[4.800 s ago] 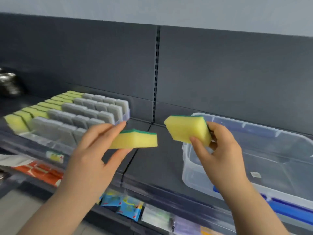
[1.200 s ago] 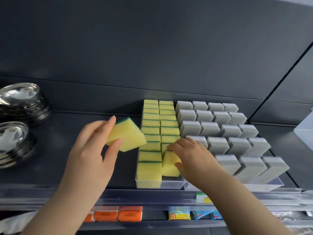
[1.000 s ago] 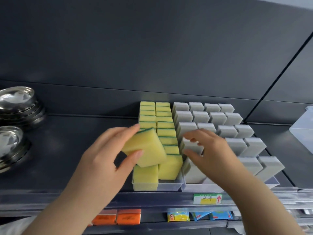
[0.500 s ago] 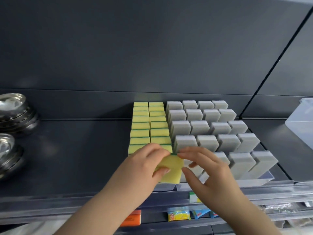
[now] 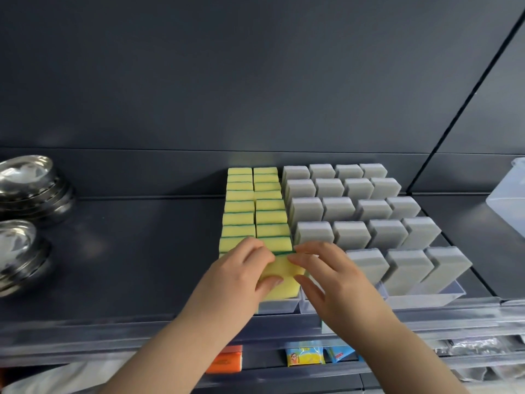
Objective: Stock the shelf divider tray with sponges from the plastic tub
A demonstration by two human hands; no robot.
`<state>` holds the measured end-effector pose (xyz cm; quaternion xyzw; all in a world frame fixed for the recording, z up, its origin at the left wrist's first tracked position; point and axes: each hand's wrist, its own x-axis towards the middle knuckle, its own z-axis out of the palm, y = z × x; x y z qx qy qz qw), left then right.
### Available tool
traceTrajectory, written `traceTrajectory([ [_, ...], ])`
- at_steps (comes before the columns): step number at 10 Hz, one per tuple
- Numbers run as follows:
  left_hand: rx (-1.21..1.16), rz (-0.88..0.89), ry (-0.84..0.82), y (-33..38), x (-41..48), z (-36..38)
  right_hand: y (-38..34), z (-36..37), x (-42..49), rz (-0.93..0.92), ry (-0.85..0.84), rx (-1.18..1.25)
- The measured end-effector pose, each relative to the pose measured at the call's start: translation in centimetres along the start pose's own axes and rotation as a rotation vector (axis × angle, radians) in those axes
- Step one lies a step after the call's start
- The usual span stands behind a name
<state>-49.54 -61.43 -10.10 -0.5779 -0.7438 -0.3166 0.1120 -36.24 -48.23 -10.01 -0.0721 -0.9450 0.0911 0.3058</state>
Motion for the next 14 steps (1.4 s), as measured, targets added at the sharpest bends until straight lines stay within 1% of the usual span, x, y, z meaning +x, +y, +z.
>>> traceTrajectory([
  [2, 0.1, 0.064, -0.131, -0.5, -1.0, 0.9, 0.1, 0.9, -1.1, -0.171, -0.106, -0.185],
  [3, 0.111, 0.076, -0.138, -0.6, -1.3, 1.1, 0.0, 1.5, -1.4, -0.221, -0.117, -0.221],
  [4, 0.12, 0.064, -0.13, -0.7, -1.4, 1.3, 0.1, 1.7, -1.3, -0.217, -0.115, -0.224],
  [6, 0.111, 0.071, -0.176, -0.9, -1.0, 1.3, -0.1, 1.6, -0.8, -0.176, -0.142, -0.203],
  [8, 0.113, 0.021, -0.158, -0.4, -0.4, 1.2, 0.8, 0.0, -0.1, -0.113, -0.144, -0.088],
  [10, 0.176, -0.053, -0.148, 1.7, 0.4, 2.0, 4.5, -2.9, -0.5, -0.054, -0.148, -0.039],
  [11, 0.209, -0.143, -0.168, 2.9, 0.0, 2.1, 6.8, -4.6, -2.0, -0.016, -0.131, 0.007],
  [12, 0.259, -0.186, -0.164, 3.4, 0.2, 2.7, 9.2, -5.8, -3.3, 0.035, -0.106, 0.04],
  [14, 0.3, -0.177, -0.147, 4.4, 0.8, 1.9, 10.8, -7.5, -3.7, -0.019, -0.147, 0.042],
])
